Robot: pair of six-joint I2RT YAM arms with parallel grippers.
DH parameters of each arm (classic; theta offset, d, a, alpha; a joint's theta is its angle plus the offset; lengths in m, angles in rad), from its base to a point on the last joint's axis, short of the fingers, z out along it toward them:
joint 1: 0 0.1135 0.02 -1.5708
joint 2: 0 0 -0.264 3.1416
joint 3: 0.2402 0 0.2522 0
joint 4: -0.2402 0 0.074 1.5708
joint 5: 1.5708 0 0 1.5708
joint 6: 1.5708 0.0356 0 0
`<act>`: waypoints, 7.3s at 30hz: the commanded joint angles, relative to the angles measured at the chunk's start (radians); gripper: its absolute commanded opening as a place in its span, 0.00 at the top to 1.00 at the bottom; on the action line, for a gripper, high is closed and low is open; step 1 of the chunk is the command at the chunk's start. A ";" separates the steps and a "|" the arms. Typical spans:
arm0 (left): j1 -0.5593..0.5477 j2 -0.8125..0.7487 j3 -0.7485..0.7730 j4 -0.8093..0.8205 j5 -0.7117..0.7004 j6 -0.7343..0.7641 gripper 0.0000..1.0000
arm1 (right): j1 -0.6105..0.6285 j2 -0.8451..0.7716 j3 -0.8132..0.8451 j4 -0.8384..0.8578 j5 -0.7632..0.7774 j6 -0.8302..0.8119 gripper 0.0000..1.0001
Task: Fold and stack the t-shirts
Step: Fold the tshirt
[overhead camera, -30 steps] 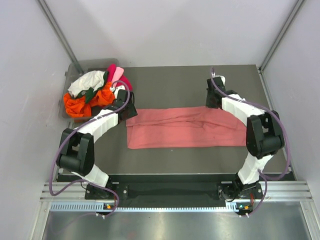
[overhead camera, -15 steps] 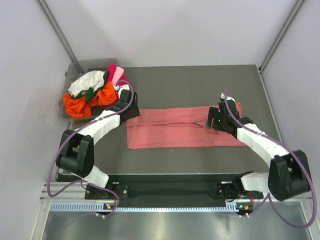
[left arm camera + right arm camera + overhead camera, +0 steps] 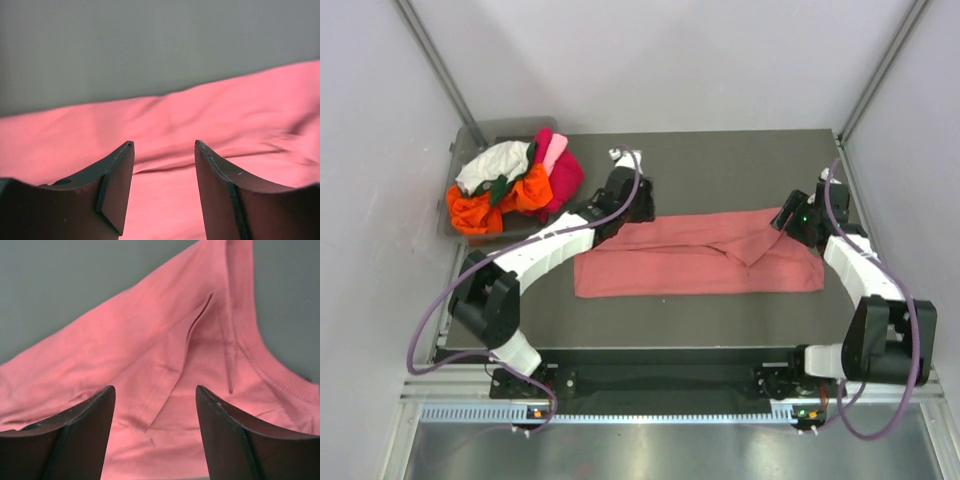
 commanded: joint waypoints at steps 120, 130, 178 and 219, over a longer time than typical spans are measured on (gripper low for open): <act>-0.478 0.555 0.331 0.306 -0.047 -0.626 1.00 | -0.094 -0.103 -0.130 0.206 0.023 0.134 1.00; -0.481 0.380 0.128 0.364 -0.002 -0.597 1.00 | -0.094 -0.290 -0.259 0.159 0.058 0.120 1.00; -0.348 0.331 0.016 0.337 0.361 -0.599 1.00 | -0.042 -0.528 -0.313 -0.291 0.043 0.209 0.96; 0.089 -0.359 -0.354 -0.094 0.006 -0.303 0.36 | 0.176 -0.122 -0.267 -0.099 0.270 0.407 0.40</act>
